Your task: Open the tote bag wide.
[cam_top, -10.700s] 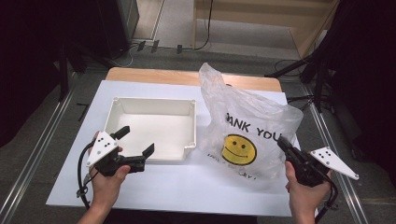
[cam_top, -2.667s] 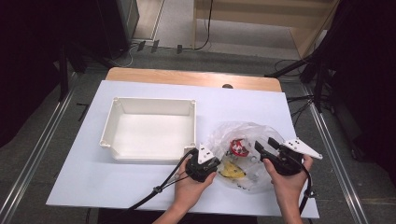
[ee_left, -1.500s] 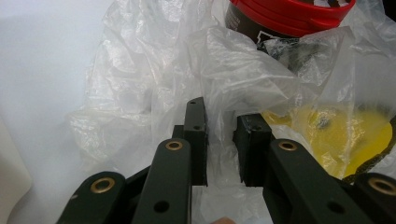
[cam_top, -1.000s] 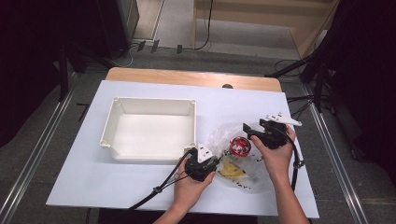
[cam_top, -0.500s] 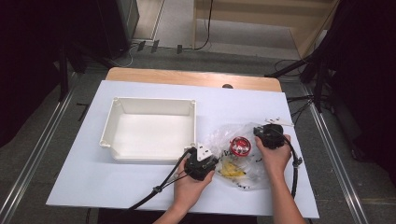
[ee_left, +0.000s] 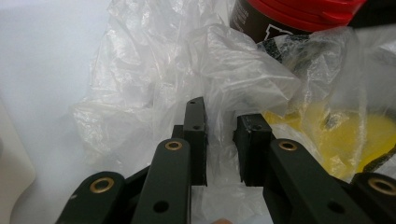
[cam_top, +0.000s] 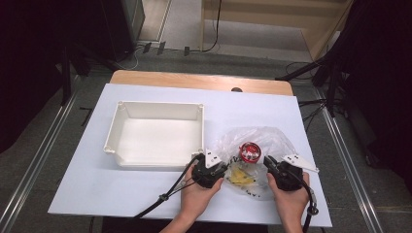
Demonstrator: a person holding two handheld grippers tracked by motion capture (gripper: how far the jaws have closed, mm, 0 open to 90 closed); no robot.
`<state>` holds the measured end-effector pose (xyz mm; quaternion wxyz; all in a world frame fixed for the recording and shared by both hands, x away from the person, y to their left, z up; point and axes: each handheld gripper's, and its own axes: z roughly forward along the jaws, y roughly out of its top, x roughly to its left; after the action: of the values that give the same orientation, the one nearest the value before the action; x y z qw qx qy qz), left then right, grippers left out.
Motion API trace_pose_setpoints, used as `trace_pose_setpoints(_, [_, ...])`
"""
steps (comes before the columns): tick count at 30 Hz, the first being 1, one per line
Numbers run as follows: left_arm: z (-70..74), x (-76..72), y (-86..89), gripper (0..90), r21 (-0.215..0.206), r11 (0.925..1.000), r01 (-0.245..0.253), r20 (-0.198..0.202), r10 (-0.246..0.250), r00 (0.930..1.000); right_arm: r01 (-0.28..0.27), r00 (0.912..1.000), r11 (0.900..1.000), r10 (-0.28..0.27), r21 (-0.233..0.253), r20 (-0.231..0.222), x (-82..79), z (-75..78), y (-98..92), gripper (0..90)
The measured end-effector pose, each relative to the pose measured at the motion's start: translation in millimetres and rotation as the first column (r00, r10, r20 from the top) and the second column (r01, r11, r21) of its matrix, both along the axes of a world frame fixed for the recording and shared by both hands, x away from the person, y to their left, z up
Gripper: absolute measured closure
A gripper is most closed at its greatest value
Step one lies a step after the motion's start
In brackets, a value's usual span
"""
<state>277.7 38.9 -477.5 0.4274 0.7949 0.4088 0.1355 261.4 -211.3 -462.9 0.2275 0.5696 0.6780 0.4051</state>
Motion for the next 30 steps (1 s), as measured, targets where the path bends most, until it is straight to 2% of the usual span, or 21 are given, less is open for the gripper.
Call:
trace_pose_setpoints(3, [0.2, -0.4, 1.0, 74.8, -0.006, 1.0, 0.004, 0.001, -0.004, 1.0, -0.039, 0.9979, 0.999, 0.038, -0.017, -0.053, -1.4, -14.9, 0.8, 83.3])
trace_pose_setpoints(6, [0.8, -1.9, 2.3, 70.4, -0.01, 0.9999, -0.01, 0.007, 0.01, 0.9999, -0.068, 0.9925, 0.997, 0.063, -0.043, -0.104, -3.7, -21.6, -1.8, 86.2])
trace_pose_setpoints(9, [1.3, -2.9, 3.8, 67.7, -0.02, 0.9997, -0.015, 0.017, 0.015, 0.9997, -0.066, 0.9927, 0.995, 0.058, -0.073, -0.106, -10.0, -19.8, -6.2, 87.0])
trace_pose_setpoints(11, [1.5, -3.2, 4.3, 66.8, -0.025, 0.9996, -0.017, 0.019, 0.017, 0.9997, -0.057, 0.9968, 0.997, 0.053, -0.057, -0.06, -15.9, -11.7, -8.2, 86.5])
trace_pose_setpoints(12, [1.5, -3.2, 4.3, 66.7, -0.025, 0.9996, -0.017, 0.019, 0.017, 0.9997, -0.057, 0.9968, 0.997, 0.053, -0.057, -0.06, -15.9, -11.7, -8.2, 86.5])
trace_pose_setpoints(13, [1.5, -3.3, 4.4, 67.0, -0.026, 0.9996, -0.015, 0.019, 0.016, 0.9997, -0.059, 0.998, 0.997, 0.059, -0.041, -0.022, -19.3, -5.3, -7.8, 85.9])
trace_pose_setpoints(14, [1.4, -3.1, 4.2, 67.6, -0.023, 0.9996, -0.013, 0.018, 0.013, 0.9997, -0.094, 0.9929, 0.995, 0.095, -0.015, 0.071, -25.6, 8.8, -2.6, 84.9])
trace_pose_setpoints(16, [1.3, -2.9, 3.6, 68.8, -0.022, 0.9997, -0.01, 0.014, 0.011, 0.9998, -0.141, 0.9796, 0.99, 0.14, -0.005, 0.144, -29.5, 19.9, 7.4, 84.9])
trace_pose_setpoints(18, [1.1, -2.9, 3.2, 72.1, -0.018, 0.9998, -0.002, 0.013, 0.003, 0.9999, -0.216, 0.9591, 0.976, 0.211, 0.002, 0.188, -30.1, 24.7, 20.5, 85.9])
trace_pose_setpoints(19, [1.2, -3.1, 3.0, 73.8, -0.016, 0.9999, 0.001, 0.013, -0.001, 0.9999, -0.252, 0.9491, 0.968, 0.246, 0.002, 0.196, -28.5, 25.1, 27.4, 86.1])
trace_pose_setpoints(20, [1.2, -3.1, 3.0, 76.8, -0.016, 0.9999, 0.001, 0.013, -0.001, 0.9999, -0.252, 0.9491, 0.968, 0.246, 0.002, 0.196, -28.5, 25.1, 27.4, 86.1])
trace_pose_setpoints(21, [1.0, -2.4, 2.8, 79.9, -0.014, 0.9998, 0.017, -0.001, -0.017, 0.9999, -0.284, 0.9393, 0.959, 0.283, -0.027, 0.194, -22.4, 22.5, 39.4, 86.6])
trace_pose_setpoints(23, [1.0, -1.7, 2.9, 82.0, -0.011, 0.9997, 0.02, -0.01, -0.02, 0.9997, -0.285, 0.9395, 0.958, 0.287, -0.04, 0.187, -18.4, 19.2, 43.9, 86.9])
trace_pose_setpoints(24, [0.7, 0.3, 3.8, 82.2, -0.018, 0.9997, 0.015, -0.034, -0.016, 0.9993, -0.288, 0.9441, 0.957, 0.29, -0.037, 0.156, -10.2, 10.6, 48.6, 88.4])
trace_pose_setpoints(27, [0.5, 3.2, 5.7, 81.7, -0.03, 0.9995, 0.013, -0.058, -0.014, 0.9982, -0.272, 0.9505, 0.961, 0.277, -0.054, 0.14, -5.8, 2.6, 47.6, 88.7])
trace_pose_setpoints(28, [0.5, 3.2, 5.7, 81.2, -0.03, 0.9995, 0.013, -0.058, -0.014, 0.9982, -0.272, 0.9505, 0.961, 0.277, -0.054, 0.14, -5.8, 2.6, 47.6, 88.7])
trace_pose_setpoints(30, [0.1, 3.6, 6.2, 80.2, -0.032, 0.9994, 0.015, -0.06, -0.017, 0.998, -0.297, 0.9431, 0.954, 0.299, -0.037, 0.145, -6.5, -0.1, 37.8, 89.0])
